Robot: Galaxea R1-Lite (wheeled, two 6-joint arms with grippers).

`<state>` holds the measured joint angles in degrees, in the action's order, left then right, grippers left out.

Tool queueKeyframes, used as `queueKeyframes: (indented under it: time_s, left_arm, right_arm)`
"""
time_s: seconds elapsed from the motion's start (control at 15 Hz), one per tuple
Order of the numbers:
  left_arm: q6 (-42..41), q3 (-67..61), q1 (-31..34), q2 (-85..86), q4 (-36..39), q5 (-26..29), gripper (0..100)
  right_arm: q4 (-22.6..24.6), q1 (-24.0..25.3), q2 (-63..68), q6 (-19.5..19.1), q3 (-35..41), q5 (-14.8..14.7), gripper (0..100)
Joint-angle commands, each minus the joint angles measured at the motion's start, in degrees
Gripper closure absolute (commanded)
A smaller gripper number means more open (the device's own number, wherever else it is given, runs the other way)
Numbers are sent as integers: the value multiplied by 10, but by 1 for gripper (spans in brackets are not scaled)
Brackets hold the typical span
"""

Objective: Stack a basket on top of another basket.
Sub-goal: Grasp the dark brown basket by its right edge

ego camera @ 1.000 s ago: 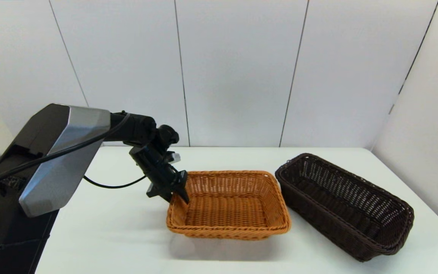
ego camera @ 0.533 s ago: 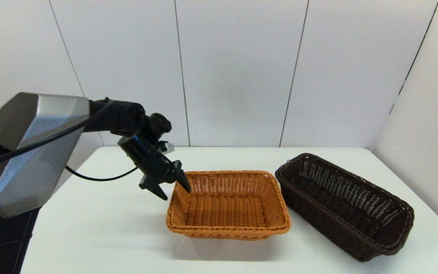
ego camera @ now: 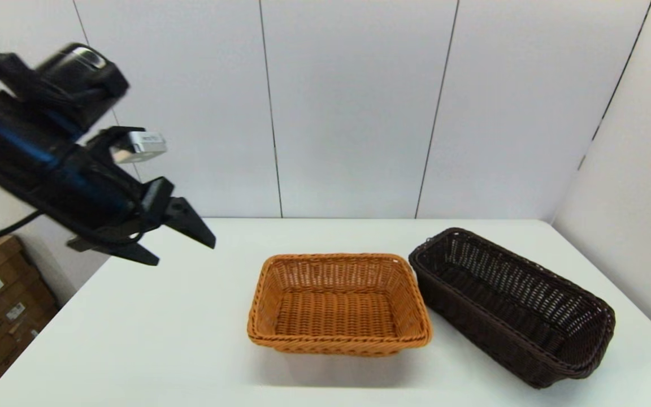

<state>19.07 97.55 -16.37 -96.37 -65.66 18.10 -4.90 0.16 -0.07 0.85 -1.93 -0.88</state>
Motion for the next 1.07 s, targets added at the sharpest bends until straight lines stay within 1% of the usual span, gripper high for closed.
queueKeyframes:
  time_s: [0.07,0.2,0.33,0.47,0.67,0.8,1.07]
  left_arm:
    - [0,-219,5,336,-14,-88,0]
    - [-3,-285,29,425,-14,-103,0]
    - [-3,-346,41,508,-13,-104,0]
    - [-3,-398,47,581,-13,-117,0]
    - [-4,-441,63,660,-14,-131,0]
    - [-6,-474,84,710,-14,-133,0]
    - [-21,-520,104,783,-15,-133,0]
  right_arm:
    - [0,0,0,0,0,0,0]
    - [0,0,0,0,-1,0,0]
    - [0,0,1,0,0,0,0]
    - [0,0,0,0,0,0,0]
    - [0,0,1,0,0,0,0]
    - [0,0,1,0,0,0,0]
    - [0,0,0,0,0,0,0]
